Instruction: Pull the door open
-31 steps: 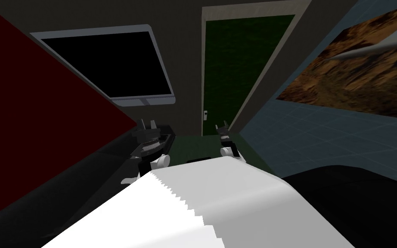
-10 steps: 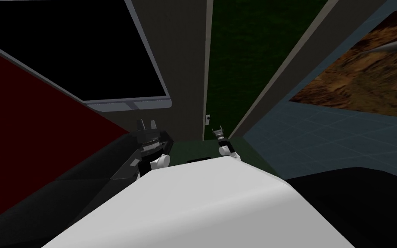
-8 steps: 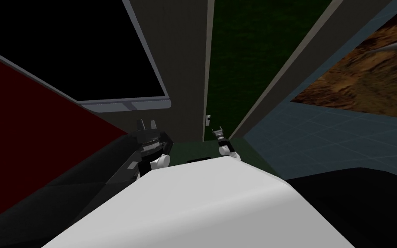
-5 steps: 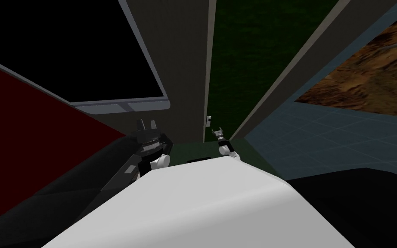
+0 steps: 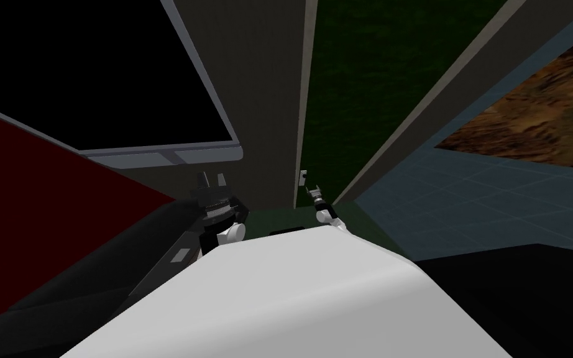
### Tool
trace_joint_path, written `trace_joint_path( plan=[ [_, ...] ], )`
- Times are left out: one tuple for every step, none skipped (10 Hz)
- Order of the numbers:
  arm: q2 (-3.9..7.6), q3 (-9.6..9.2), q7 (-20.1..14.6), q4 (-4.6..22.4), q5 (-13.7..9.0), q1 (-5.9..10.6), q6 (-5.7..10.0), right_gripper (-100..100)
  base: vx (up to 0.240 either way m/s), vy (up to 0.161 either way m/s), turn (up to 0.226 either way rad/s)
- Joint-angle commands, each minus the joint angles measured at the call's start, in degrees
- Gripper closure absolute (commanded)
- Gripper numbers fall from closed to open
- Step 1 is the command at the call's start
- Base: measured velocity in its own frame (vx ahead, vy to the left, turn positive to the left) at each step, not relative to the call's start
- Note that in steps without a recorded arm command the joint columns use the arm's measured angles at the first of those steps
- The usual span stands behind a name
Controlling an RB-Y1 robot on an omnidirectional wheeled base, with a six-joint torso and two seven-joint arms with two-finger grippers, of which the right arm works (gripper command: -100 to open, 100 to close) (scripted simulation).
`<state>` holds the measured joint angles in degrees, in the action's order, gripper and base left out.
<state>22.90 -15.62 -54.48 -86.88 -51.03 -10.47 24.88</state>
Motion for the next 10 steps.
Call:
trace_joint_path(
  plan=[
    [0.8, -0.73, -2.0, 1.5, -1.6, 0.62, 0.23, -100, 0.134, 0.021, -0.019],
    [1.08, -1.0, -2.8, 2.0, -2.4, 0.91, 0.26, -100, 0.128, 0.007, -0.014],
    [1.5, -1.41, -3.9, 2.9, -3.5, 1.34, 0.3, -100, 0.115, 0.026, -0.012],
    [1.8, -1.7, -4.7, 3.5, -4.2, 1.64, 0.32, -100, 0.121, 0.03, -0.019],
    [1.51, -1.44, -3.9, 3.0, -3.7, 1.45, 0.2, -100, 0.057, 0.011, -0.002],
    [2.51, -0.44, -5.3, 4.6, -4.2, 1.74, 0.72, -100, 0.113, 0.017, 0.242],
    [3.22, 0.32, -6.2, 5.6, -4.5, 1.9, 1.1, -100, 0.209, 0.024, 0.224],
    [3.99, 1.16, -7.1, 6.7, -4.8, 2.07, 1.52, -100, 0.228, 0.032, 0.225],
    [4.77, 2.0, -8.1, 7.9, -5.1, 2.25, 1.93, -100, 0.191, 0.032, 0.274],
    [5.14, 2.39, -8.5, 8.4, -5.3, 2.33, 2.12, -100, 0.161, 0.009, 0.137]
  ],
)
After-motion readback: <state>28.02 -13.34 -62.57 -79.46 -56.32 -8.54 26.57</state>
